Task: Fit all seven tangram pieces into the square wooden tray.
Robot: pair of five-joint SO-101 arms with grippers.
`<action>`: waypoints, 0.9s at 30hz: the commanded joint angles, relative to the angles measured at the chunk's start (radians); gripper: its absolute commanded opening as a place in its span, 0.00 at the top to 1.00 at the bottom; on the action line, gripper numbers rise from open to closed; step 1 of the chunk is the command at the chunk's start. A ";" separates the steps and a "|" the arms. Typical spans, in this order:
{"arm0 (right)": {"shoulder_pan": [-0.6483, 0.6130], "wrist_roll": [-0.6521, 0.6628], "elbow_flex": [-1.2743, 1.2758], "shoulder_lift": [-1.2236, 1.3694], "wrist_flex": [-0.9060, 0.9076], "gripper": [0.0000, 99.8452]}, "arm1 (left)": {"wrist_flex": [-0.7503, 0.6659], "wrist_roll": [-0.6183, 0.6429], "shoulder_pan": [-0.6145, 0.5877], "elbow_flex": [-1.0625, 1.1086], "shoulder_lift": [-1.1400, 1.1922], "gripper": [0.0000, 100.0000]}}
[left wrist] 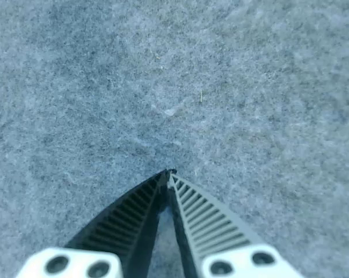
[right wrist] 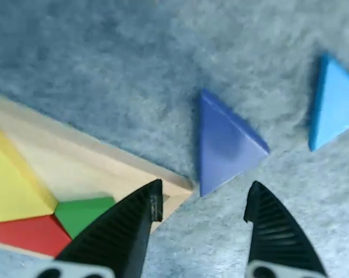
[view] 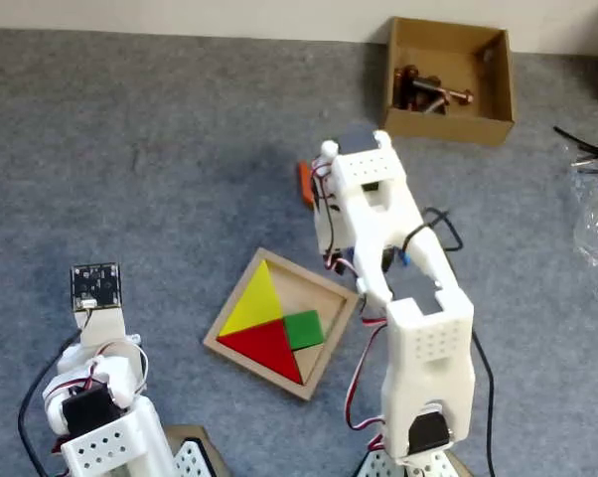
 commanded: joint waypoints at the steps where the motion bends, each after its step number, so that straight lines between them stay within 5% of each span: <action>1: 0.030 -0.014 -0.050 -0.033 -0.027 0.78 | 0.005 0.009 0.015 0.021 -0.005 0.99; 10: 0.033 0.012 0.165 -0.337 -0.085 0.78 | 0.005 0.009 0.015 0.021 -0.005 0.99; 18: 0.035 0.103 0.581 -0.628 -0.341 0.78 | 0.005 0.009 0.015 0.021 -0.005 0.99; 27: 0.044 0.117 0.797 -0.653 -0.615 0.78 | 0.005 0.009 0.015 0.021 -0.005 0.99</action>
